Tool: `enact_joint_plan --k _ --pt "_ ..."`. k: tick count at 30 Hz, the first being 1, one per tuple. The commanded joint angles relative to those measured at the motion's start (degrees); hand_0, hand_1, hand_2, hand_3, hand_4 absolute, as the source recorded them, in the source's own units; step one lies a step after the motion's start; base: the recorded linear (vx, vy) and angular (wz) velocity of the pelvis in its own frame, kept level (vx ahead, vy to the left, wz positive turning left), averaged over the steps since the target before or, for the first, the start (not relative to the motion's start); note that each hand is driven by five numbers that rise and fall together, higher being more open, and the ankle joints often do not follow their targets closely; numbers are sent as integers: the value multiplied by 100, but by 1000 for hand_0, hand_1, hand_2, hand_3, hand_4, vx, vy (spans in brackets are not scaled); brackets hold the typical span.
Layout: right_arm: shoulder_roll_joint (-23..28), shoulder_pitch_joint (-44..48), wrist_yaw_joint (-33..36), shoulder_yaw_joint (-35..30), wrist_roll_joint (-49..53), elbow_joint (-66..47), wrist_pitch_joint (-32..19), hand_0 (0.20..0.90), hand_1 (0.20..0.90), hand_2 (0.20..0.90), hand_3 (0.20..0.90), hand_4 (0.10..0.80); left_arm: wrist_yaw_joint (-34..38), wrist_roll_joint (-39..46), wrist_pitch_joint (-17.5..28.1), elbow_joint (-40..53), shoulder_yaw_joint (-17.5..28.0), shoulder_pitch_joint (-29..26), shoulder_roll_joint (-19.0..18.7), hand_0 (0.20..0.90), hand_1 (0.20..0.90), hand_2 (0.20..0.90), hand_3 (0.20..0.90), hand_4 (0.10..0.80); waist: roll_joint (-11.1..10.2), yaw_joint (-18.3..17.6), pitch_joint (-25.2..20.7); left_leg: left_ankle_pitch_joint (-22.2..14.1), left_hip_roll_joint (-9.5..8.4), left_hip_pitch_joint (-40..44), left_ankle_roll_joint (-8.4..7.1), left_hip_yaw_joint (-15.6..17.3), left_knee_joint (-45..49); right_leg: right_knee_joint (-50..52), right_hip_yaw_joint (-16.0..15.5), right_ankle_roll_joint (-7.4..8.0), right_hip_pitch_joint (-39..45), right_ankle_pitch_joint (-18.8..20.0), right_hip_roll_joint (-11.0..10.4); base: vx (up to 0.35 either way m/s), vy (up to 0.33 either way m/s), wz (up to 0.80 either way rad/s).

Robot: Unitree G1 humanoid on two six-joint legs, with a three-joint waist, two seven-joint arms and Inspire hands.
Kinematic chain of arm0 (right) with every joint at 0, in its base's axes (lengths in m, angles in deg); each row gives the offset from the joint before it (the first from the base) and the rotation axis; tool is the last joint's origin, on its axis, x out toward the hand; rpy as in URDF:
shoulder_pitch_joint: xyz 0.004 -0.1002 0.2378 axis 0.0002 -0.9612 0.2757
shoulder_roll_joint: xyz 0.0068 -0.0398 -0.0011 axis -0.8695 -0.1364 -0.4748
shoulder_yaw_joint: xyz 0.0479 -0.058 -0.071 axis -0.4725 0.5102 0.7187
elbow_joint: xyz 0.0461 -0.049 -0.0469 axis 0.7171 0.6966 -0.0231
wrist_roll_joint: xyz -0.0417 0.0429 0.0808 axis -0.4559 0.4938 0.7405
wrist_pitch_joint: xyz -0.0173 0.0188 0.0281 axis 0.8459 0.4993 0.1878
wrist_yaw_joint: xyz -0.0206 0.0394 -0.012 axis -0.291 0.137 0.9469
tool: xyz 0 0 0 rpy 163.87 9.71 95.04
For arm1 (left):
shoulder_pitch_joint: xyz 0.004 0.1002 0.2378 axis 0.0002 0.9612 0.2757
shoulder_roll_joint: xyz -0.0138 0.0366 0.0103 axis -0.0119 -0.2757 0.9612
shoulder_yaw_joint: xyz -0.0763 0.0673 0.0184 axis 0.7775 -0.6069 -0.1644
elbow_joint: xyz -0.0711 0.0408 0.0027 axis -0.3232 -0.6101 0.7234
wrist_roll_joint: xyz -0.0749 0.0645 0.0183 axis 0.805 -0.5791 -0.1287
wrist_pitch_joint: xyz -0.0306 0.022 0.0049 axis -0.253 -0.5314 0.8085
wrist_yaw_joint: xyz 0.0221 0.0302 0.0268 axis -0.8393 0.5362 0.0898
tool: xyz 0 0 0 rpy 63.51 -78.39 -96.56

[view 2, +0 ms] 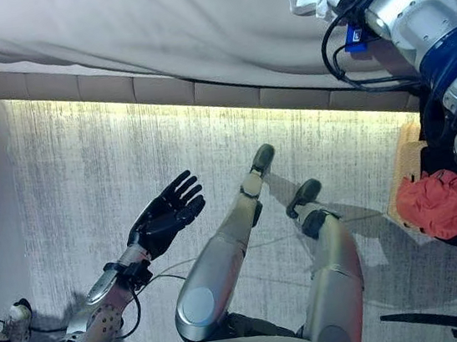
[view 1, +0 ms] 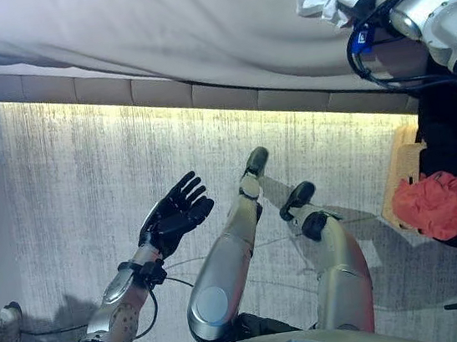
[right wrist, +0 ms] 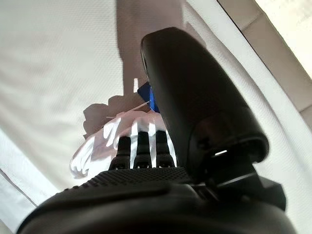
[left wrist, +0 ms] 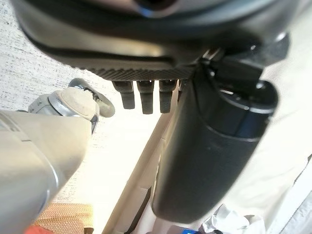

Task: Pick up the clothes from the bed and place them into the basket

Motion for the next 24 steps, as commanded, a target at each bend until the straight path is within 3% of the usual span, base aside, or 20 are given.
enact_joint_plan --k 1,8,13,24 --pt "294 800 635 527 591 50 323 300 300 300 200 100 -175 226 413 387 191 446 -275 900 900 900 900 800 40 149 -191 -742 -186 -110 411 230 613 -74 -200 101 176 288 359 -45 7 -1" --pt "341 811 1126 309 1036 -9 523 300 300 300 200 100 -141 318 416 331 265 454 -222 900 900 900 900 800 4 74 -191 -790 -135 -69 403 289 649 -81 -149 102 215 290 387 -41 14 -3" --pt "307 601 1584 -232 1960 92 831 300 300 300 200 100 -153 294 408 213 258 405 -156 900 900 900 900 800 -6 26 -191 -836 -118 150 367 318 623 -126 -127 125 442 295 368 -9 4 -2" --pt "485 370 1636 -761 2606 306 626 300 300 300 200 100 -148 199 309 -282 291 91 62 900 900 900 900 800 -127 -139 -191 -950 -22 1658 370 368 77 -743 -13 209 1869 272 330 16 13 -10"
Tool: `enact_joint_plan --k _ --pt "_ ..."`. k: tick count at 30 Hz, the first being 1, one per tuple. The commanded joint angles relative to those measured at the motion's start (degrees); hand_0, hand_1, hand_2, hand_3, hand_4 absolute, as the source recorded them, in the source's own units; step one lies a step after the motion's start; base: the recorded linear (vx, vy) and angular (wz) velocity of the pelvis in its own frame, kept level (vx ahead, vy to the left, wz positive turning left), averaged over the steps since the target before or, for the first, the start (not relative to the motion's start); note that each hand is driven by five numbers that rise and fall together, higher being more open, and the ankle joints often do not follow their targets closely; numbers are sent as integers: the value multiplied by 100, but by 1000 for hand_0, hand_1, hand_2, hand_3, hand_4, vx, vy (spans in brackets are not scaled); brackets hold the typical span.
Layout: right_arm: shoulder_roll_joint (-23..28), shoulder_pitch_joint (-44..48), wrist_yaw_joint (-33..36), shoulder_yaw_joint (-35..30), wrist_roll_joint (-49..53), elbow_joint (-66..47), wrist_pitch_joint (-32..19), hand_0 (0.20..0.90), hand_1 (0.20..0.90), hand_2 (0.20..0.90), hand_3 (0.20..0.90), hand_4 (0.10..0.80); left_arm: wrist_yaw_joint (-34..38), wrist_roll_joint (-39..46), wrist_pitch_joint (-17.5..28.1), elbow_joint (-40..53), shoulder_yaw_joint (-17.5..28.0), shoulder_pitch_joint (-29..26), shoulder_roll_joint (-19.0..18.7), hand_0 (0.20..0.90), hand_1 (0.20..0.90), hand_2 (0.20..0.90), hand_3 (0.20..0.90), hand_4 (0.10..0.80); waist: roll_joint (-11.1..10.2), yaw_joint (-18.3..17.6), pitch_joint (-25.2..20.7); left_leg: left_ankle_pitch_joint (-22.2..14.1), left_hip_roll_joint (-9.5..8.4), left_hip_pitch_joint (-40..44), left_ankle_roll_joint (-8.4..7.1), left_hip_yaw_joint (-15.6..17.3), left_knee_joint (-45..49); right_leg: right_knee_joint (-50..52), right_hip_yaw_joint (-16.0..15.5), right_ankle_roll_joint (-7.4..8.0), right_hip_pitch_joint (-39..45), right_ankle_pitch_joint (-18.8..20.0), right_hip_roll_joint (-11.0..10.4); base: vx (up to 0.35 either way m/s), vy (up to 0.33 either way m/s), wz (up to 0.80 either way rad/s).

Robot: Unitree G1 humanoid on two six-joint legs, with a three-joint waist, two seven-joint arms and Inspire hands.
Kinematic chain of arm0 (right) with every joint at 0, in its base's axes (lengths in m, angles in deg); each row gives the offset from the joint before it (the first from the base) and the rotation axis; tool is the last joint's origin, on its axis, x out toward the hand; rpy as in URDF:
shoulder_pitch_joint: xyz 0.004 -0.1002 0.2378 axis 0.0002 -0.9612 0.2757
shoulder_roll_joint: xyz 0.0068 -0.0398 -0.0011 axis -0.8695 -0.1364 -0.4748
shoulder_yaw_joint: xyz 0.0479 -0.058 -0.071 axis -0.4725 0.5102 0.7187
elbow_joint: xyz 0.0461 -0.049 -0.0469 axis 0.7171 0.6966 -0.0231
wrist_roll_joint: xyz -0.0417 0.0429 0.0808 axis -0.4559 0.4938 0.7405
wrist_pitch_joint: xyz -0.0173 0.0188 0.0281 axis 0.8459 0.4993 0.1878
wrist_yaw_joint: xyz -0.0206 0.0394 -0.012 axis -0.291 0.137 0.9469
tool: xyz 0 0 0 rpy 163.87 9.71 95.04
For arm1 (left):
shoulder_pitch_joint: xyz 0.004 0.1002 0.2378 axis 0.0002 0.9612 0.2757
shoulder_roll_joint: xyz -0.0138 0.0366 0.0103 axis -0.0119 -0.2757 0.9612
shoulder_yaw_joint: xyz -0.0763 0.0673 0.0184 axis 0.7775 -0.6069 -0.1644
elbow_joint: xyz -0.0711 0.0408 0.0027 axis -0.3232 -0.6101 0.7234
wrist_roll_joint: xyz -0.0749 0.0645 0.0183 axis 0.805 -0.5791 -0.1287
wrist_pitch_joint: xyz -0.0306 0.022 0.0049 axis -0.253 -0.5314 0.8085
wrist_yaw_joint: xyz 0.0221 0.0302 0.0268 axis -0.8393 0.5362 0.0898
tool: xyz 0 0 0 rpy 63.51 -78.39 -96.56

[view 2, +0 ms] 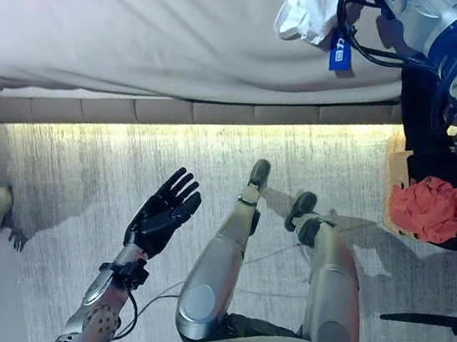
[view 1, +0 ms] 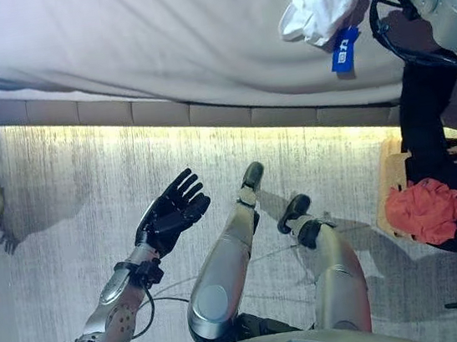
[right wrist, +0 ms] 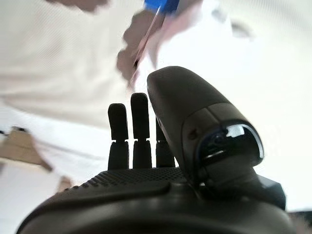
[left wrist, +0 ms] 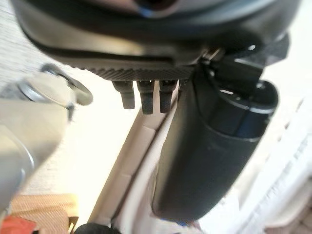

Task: Pick up the clothes from the bed and place them into the basket

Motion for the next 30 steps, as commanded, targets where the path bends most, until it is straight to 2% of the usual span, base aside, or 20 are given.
enact_joint_plan --k 1,7,15,16,17,22,30 --pt "494 373 364 -80 358 56 38 300 300 300 200 100 -121 -33 231 -121 270 114 106 900 900 900 900 800 -149 -66 -190 -799 -70 641 279 50 137 -487 -246 213 888 278 271 52 -6 -12" --pt "754 -22 298 -572 590 3 -141 300 300 300 200 100 -20 -241 220 -402 248 115 327 900 900 900 900 800 -306 -225 -547 -880 -33 1283 255 24 -167 -1128 -137 252 1602 393 381 88 -7 -18" --pt "992 -289 398 -956 773 -147 -316 300 300 300 200 100 11 -287 262 -578 244 91 459 900 900 900 900 800 -378 -353 -704 -922 -10 1539 231 81 -297 -1416 -88 232 1908 434 484 23 1 -12" --pt "1005 -366 457 -1082 764 -198 -383 540 540 540 480 380 5 -326 261 -606 230 81 502 900 900 900 900 800 -373 -351 -700 -929 -14 1532 226 76 -269 -1376 -105 211 1910 412 479 14 5 -9" --pt "993 -375 506 -1130 738 -220 -397 900 900 900 900 800 -17 -335 262 -634 220 53 526 900 900 900 900 800 -358 -349 -686 -924 -19 1501 222 73 -246 -1349 -114 197 1887 401 477 0 7 -5" --pt "919 -390 727 -1260 594 -400 -390 900 900 900 900 800 -15 -348 272 -663 137 -42 598 900 900 900 900 800 -258 -309 -513 -857 -74 1277 216 -4 -136 -1180 -145 151 1678 378 457 -10 1 0" --pt "623 83 848 -798 514 -423 -296 900 900 900 900 800 -130 -227 364 -635 123 -10 534 900 900 900 900 800 -69 -132 -193 -635 -155 857 244 -110 -207 -940 -279 114 1159 374 418 -37 10 10"
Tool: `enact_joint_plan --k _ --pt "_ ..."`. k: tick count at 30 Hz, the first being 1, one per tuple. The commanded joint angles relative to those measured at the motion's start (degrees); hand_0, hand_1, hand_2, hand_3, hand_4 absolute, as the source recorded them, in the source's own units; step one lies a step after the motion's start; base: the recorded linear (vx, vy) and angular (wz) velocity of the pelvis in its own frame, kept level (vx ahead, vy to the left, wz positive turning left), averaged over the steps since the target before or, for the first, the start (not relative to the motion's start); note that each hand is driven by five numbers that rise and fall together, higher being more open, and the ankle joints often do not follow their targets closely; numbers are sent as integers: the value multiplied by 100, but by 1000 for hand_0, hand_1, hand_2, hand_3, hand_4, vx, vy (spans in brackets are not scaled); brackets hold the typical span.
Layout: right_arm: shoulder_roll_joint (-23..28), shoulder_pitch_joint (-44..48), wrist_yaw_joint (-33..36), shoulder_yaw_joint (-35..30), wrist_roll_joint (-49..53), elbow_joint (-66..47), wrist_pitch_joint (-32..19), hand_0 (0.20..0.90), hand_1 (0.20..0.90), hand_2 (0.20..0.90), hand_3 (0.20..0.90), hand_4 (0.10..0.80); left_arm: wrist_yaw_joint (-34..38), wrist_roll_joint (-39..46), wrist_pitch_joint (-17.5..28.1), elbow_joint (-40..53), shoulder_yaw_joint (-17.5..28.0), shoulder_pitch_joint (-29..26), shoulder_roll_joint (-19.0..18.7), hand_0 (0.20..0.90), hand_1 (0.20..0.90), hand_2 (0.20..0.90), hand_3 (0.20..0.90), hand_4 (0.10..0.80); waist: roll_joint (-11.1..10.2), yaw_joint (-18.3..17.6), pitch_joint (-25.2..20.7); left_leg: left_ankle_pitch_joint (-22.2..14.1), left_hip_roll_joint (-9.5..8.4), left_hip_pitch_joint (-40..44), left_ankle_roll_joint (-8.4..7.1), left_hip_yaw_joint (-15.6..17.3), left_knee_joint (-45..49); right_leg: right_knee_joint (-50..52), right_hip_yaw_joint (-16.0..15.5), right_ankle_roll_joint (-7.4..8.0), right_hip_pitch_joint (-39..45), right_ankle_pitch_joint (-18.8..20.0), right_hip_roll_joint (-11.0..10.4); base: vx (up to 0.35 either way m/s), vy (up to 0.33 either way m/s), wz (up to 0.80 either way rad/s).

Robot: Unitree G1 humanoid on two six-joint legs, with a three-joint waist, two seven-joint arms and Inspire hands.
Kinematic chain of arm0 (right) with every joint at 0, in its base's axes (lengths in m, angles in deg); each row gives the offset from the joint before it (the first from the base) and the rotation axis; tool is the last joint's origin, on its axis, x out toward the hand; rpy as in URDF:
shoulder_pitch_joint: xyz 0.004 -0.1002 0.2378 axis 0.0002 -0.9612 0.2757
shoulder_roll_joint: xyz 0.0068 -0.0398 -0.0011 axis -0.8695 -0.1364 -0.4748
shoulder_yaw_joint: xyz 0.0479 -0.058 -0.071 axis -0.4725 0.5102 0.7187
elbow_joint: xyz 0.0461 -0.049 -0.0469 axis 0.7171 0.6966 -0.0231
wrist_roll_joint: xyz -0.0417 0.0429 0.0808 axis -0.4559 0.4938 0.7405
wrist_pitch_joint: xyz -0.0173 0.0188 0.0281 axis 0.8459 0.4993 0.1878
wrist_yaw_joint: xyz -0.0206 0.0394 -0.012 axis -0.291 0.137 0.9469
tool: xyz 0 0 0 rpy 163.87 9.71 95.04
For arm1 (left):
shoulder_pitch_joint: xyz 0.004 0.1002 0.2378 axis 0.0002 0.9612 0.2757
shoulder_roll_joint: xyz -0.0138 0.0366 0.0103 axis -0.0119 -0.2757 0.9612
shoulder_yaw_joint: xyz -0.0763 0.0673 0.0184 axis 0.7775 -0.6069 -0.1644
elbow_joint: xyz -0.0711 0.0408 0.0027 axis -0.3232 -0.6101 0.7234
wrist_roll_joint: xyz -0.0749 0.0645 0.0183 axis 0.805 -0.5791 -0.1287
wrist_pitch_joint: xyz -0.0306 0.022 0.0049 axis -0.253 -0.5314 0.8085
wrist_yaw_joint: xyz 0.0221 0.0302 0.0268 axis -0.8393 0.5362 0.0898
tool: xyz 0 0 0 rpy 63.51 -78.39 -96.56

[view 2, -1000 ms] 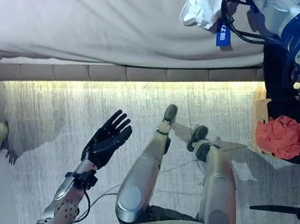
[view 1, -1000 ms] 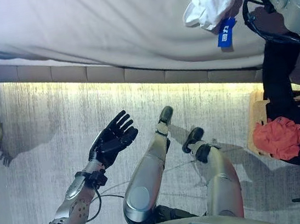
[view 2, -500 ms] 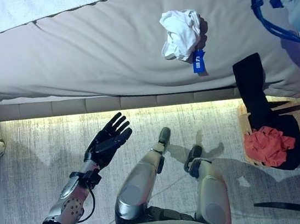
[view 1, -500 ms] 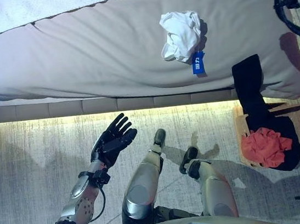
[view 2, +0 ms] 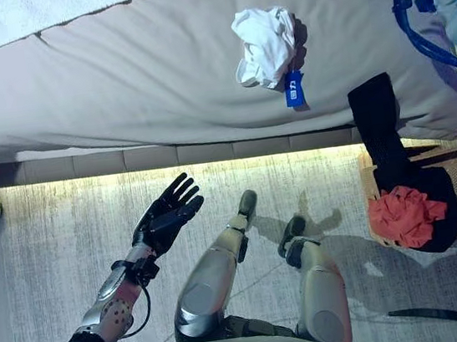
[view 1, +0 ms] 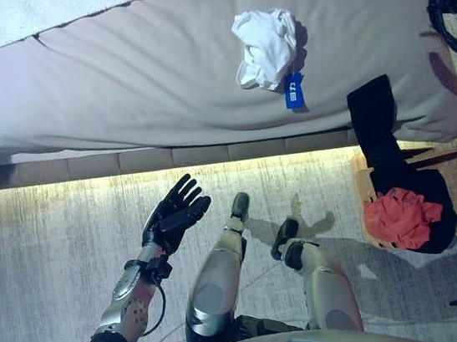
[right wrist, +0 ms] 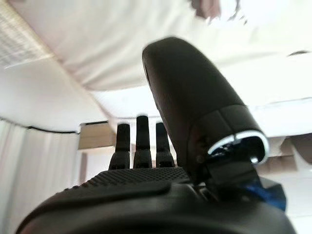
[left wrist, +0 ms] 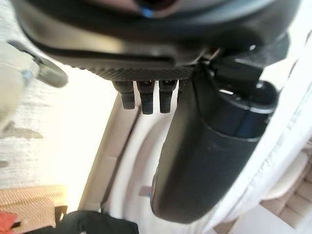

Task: Pick up the clothes from the bed and place them into the basket

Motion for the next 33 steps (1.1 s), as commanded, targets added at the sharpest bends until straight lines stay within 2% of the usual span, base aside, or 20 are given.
enact_joint_plan --k 1,15,19,23,25,29,33 --pt "169 721 560 481 -111 -353 -21 900 900 900 900 800 -278 29 369 358 32 355 -118 900 900 900 900 800 1 184 -142 -641 -359 -352 306 -252 490 -224 -313 18 45 262 227 -8 4 22" --pt "-210 873 684 664 -383 -253 14 900 900 900 900 800 -414 158 357 563 -24 547 -285 900 900 900 900 800 124 415 -142 -544 -419 -1111 324 -323 749 296 -531 16 -697 204 82 9 6 15" --pt "-259 912 350 819 -584 -268 190 900 900 900 900 800 -431 286 328 810 48 637 -347 900 900 900 900 800 163 478 -142 -522 -437 -1427 309 -278 910 505 -569 46 -989 194 -5 16 11 7" --pt "-342 913 152 894 -803 -201 278 900 900 900 900 800 -458 336 384 992 47 712 -378 900 900 900 900 800 192 525 -142 -518 -448 -1651 308 -288 1005 638 -564 41 -1213 173 -19 13 -1 11" --pt "-390 999 -167 1114 -1076 -27 335 900 900 900 900 800 -496 397 419 1215 52 773 -425 900 900 900 900 800 239 576 -142 -497 -457 -1879 316 -304 1067 757 -558 20 -1464 148 -12 5 7 11" --pt "-380 1071 -631 1362 -1057 182 572 900 900 900 900 800 -448 479 460 1618 48 875 -537 900 900 900 900 800 305 638 -142 -457 -437 -2288 316 -315 1184 945 -558 16 -1893 132 -40 -11 -15 4" --pt "-442 1123 -783 1512 -863 420 759 900 900 900 900 800 -538 608 601 1784 49 934 -635 900 900 900 900 800 348 692 -142 -401 -420 -2592 342 -361 1186 1010 -589 17 -2229 151 -7 -34 -23 9"
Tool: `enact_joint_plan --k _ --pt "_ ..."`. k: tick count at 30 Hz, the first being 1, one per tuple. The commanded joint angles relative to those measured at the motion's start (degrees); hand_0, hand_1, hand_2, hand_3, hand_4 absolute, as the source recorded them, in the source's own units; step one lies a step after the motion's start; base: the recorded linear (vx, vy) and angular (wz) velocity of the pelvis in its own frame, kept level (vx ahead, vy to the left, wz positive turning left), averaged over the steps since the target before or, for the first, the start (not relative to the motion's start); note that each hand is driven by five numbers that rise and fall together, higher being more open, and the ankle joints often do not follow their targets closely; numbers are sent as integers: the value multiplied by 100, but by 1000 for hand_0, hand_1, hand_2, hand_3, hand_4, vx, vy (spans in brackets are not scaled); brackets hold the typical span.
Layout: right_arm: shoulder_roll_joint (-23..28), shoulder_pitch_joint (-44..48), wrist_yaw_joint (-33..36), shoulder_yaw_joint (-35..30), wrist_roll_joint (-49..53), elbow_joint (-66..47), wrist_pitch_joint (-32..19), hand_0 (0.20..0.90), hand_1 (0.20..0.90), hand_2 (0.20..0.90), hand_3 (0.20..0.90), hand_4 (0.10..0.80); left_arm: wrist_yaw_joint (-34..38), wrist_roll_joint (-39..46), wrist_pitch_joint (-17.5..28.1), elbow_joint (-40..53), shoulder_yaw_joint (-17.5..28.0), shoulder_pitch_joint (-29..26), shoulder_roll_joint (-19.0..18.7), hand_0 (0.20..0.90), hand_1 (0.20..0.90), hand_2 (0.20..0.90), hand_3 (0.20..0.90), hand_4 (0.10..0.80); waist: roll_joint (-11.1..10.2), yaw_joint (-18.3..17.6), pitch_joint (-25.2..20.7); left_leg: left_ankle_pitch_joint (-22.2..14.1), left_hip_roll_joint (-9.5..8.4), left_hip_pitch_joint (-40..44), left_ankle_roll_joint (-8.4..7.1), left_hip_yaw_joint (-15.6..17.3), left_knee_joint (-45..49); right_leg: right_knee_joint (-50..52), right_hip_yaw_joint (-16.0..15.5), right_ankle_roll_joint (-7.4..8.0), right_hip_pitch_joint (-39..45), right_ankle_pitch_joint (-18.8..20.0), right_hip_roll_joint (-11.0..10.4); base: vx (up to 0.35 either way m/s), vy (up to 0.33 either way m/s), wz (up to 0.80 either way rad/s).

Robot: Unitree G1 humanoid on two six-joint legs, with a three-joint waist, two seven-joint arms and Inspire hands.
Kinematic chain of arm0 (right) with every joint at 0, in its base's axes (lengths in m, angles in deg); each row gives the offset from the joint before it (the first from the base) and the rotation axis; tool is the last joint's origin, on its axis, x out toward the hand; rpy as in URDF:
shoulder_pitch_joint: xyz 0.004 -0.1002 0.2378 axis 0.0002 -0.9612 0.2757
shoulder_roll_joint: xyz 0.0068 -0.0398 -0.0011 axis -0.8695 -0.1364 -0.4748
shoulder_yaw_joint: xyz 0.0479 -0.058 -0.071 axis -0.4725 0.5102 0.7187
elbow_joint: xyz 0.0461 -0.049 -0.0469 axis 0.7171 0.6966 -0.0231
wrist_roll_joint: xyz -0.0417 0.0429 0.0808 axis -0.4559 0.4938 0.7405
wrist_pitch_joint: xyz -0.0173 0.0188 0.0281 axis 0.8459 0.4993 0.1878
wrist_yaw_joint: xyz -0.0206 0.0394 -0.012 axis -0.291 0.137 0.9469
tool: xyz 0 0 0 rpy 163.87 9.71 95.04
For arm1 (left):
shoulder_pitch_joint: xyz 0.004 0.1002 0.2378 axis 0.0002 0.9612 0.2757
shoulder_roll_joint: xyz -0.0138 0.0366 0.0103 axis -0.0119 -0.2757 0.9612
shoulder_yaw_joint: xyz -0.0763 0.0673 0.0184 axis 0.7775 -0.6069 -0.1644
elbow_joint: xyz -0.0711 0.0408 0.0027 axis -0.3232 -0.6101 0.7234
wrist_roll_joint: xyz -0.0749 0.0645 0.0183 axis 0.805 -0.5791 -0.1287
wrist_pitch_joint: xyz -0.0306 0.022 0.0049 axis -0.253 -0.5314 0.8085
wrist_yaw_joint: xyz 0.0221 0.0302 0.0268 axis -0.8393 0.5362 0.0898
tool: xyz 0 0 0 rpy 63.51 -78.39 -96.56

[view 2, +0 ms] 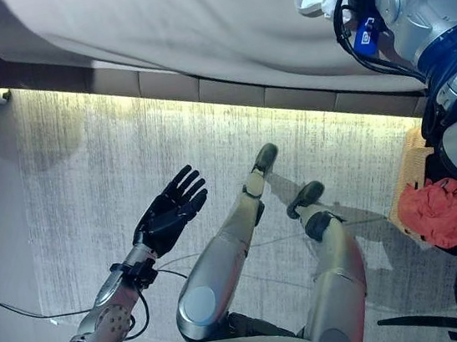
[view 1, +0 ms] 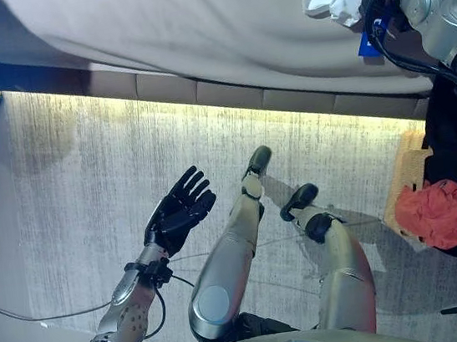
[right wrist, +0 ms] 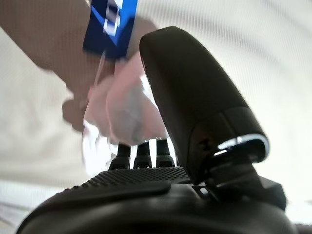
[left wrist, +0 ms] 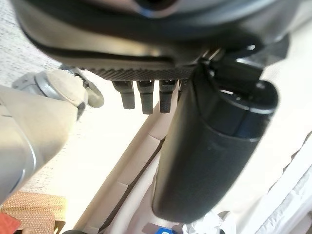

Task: Pick up the clothes from the bed and place them into the basket

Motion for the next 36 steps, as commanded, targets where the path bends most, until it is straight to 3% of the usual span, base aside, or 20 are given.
enact_joint_plan --k 1,6,7,9,10,27,36 --pt "235 804 -83 705 48 94 228 900 900 900 900 800 -246 325 470 529 50 439 -373 900 900 900 900 800 285 73 -171 -547 -169 -187 565 248 447 -130 -19 218 -15 443 352 -82 3 12" --pt "167 940 -218 846 74 420 216 900 900 900 900 800 -195 403 551 748 85 476 -425 900 900 900 900 800 299 106 -171 -556 -164 -465 547 265 564 -38 -52 182 -259 434 402 -60 -4 3" --pt "168 1000 -272 900 157 466 248 818 818 818 804 704 -182 450 530 796 135 462 -462 900 900 900 900 800 299 100 -171 -561 -139 -502 552 287 589 -2 -52 180 -301 435 409 -65 -23 0" --pt "174 1013 -211 868 255 569 273 371 371 371 282 182 -205 487 548 834 147 463 -492 900 900 900 900 800 317 94 -171 -575 -148 -570 545 287 670 72 -34 182 -364 427 401 -64 -18 2" --pt "166 1029 -202 861 274 610 282 300 300 300 200 100 -233 500 559 835 156 468 -495 900 900 900 900 800 322 94 -171 -589 -143 -577 555 297 687 98 -33 177 -378 417 400 -57 -10 2" --pt "242 1300 -181 900 78 753 310 300 300 300 200 100 -281 524 443 965 272 554 -465 900 900 900 900 800 300 11 -171 -815 -162 -328 556 408 973 271 101 142 -166 324 389 -12 6 -1" --pt "287 1148 206 631 793 532 305 300 300 300 200 100 -102 400 306 822 278 311 -426 900 900 900 900 800 183 -154 -171 -1068 -191 239 599 552 1110 242 222 152 386 278 380 -5 21 -9"
